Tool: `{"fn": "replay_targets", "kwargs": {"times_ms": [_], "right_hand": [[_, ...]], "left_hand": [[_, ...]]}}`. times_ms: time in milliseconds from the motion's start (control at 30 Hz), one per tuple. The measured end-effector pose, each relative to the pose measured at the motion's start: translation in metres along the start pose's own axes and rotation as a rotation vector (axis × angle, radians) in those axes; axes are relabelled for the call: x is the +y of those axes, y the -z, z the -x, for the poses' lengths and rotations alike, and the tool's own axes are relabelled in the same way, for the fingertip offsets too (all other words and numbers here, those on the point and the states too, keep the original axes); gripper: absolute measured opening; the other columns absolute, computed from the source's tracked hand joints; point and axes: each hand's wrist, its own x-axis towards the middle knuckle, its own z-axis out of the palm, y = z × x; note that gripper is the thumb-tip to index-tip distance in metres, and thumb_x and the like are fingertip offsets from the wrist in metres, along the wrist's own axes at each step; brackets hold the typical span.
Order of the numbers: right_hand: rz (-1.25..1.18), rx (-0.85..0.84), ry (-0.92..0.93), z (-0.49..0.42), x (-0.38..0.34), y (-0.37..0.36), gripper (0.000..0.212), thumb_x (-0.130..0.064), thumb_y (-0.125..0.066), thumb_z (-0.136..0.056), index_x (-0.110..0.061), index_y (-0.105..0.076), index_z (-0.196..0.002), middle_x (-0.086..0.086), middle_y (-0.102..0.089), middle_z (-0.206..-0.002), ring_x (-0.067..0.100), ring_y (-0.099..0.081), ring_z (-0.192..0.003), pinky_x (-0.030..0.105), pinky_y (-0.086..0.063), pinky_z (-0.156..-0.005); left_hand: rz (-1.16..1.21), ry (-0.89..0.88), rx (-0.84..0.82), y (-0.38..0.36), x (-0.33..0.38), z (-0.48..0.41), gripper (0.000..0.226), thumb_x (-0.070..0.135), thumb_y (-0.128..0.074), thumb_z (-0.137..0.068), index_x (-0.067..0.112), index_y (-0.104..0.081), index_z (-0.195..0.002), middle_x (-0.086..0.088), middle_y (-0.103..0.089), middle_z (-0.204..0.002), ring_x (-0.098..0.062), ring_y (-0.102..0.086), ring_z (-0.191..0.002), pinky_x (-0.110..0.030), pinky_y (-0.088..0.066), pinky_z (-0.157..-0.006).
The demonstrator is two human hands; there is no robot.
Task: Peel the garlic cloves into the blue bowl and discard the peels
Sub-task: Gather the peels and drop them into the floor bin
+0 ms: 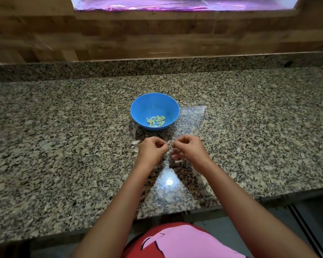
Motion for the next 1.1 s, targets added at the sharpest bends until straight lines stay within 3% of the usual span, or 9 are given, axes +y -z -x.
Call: {"fn": "replay_targets", "kwargs": {"times_ms": [133, 300, 467, 600, 767, 933, 1100], "right_hand": [[-0.182, 0.013, -0.048, -0.002, -0.001, -0.007, 0.015, 0.006, -0.053, -0.089, -0.001, -0.056, -0.075, 0.014, -0.060, -0.072, 0.016, -0.059, -0.055, 0.019, -0.052, -0.050], [-0.186, -0.060, -0.043, -0.004, 0.000, -0.006, 0.013, 0.008, -0.055, -0.087, 0.000, -0.064, -0.081, 0.015, -0.065, -0.081, 0.020, -0.065, -0.072, 0.022, -0.056, -0.063], [-0.123, -0.107, -0.015, -0.005, -0.001, -0.001, 0.004, 0.003, -0.060, -0.086, 0.002, -0.064, -0.085, 0.013, -0.066, -0.080, 0.016, -0.064, -0.065, 0.019, -0.056, -0.061], [0.088, -0.112, 0.079, -0.005, -0.002, 0.000, 0.006, -0.001, -0.058, -0.089, -0.002, -0.062, -0.084, 0.011, -0.063, -0.077, 0.018, -0.062, -0.063, 0.022, -0.056, -0.057], [0.053, -0.110, 0.060, -0.005, -0.003, 0.004, 0.004, 0.001, -0.062, -0.086, 0.000, -0.060, -0.082, 0.011, -0.063, -0.074, 0.020, -0.063, -0.061, 0.027, -0.057, -0.060], [0.161, -0.051, 0.115, -0.005, -0.001, 0.002, 0.008, -0.005, -0.063, -0.087, -0.006, -0.061, -0.079, 0.009, -0.064, -0.071, 0.023, -0.064, -0.063, 0.046, -0.055, -0.072], [0.304, -0.066, 0.169, -0.002, -0.005, 0.001, 0.009, -0.008, -0.061, -0.088, -0.007, -0.060, -0.080, 0.007, -0.061, -0.069, 0.016, -0.058, -0.058, 0.036, -0.054, -0.061]], "left_hand": [[-0.051, -0.027, -0.017, -0.002, 0.003, 0.003, 0.011, 0.024, -0.070, -0.081, 0.013, -0.069, -0.084, 0.000, -0.068, -0.077, -0.011, -0.062, -0.069, -0.021, -0.048, -0.062], [-0.136, -0.076, -0.002, -0.002, 0.007, 0.003, 0.011, 0.023, -0.066, -0.084, 0.012, -0.068, -0.084, 0.004, -0.062, -0.071, -0.008, -0.055, -0.065, -0.006, -0.038, -0.050], [-0.029, -0.017, -0.044, -0.001, 0.003, 0.000, 0.014, 0.025, -0.066, -0.084, 0.011, -0.070, -0.087, 0.007, -0.060, -0.067, -0.003, -0.053, -0.059, -0.014, -0.038, -0.051], [-0.042, -0.034, -0.042, 0.000, 0.002, -0.001, 0.013, 0.024, -0.066, -0.083, 0.012, -0.070, -0.083, 0.008, -0.059, -0.064, -0.005, -0.052, -0.059, -0.018, -0.038, -0.053], [-0.063, -0.053, -0.056, 0.000, 0.004, -0.001, 0.013, 0.025, -0.065, -0.086, 0.013, -0.070, -0.087, 0.004, -0.064, -0.073, -0.007, -0.056, -0.065, -0.015, -0.039, -0.055], [-0.120, -0.094, -0.059, 0.000, 0.008, 0.000, 0.017, 0.023, -0.062, -0.089, 0.009, -0.070, -0.095, -0.003, -0.069, -0.085, -0.010, -0.059, -0.072, -0.016, -0.041, -0.059], [-0.204, -0.135, -0.091, 0.004, 0.010, 0.000, 0.019, 0.020, -0.059, -0.091, 0.007, -0.069, -0.102, -0.007, -0.069, -0.093, -0.012, -0.058, -0.078, -0.021, -0.041, -0.068]]}}
